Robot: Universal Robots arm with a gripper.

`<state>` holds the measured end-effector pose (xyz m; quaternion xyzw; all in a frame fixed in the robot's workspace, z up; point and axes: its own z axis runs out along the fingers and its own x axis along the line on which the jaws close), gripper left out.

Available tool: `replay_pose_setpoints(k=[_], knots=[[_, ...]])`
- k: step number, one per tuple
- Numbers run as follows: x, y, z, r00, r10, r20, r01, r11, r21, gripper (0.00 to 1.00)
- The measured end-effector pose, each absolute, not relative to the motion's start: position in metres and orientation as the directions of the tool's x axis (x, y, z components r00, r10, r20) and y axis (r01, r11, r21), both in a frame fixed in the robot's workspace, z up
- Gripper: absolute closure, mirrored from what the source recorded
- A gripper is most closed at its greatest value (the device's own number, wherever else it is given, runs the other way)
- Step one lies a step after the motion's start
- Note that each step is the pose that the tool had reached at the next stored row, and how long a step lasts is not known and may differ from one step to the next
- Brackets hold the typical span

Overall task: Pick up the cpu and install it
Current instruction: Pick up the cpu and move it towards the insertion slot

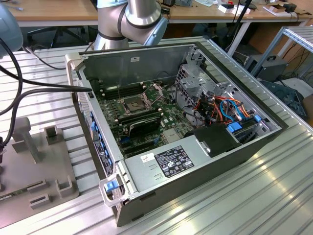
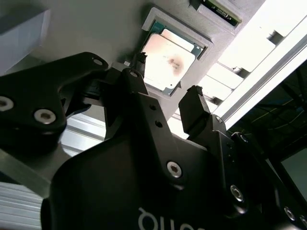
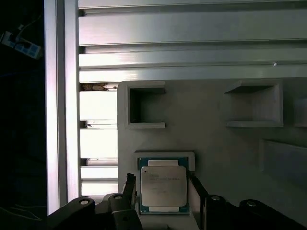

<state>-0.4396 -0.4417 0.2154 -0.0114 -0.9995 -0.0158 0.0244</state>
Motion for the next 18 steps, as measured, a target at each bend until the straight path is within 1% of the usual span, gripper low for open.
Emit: replay_pose_setpoints(k=[7, 13, 16, 18], knots=[[-0.4395, -0.4423, 0.2128, -0.998, 0.022, 0.056, 0.024, 0.999, 0.028, 0.44], [-0.4395, -0.4422, 0.2125, -0.998, 0.022, 0.056, 0.024, 0.999, 0.025, 0.44], [-0.4395, -0.4423, 0.2125, -0.998, 0.027, 0.055, 0.026, 1.000, -0.011, 0.44], [-0.4395, -0.4424, 0.2126, -0.998, 0.028, 0.055, 0.027, 1.000, -0.013, 0.44]])
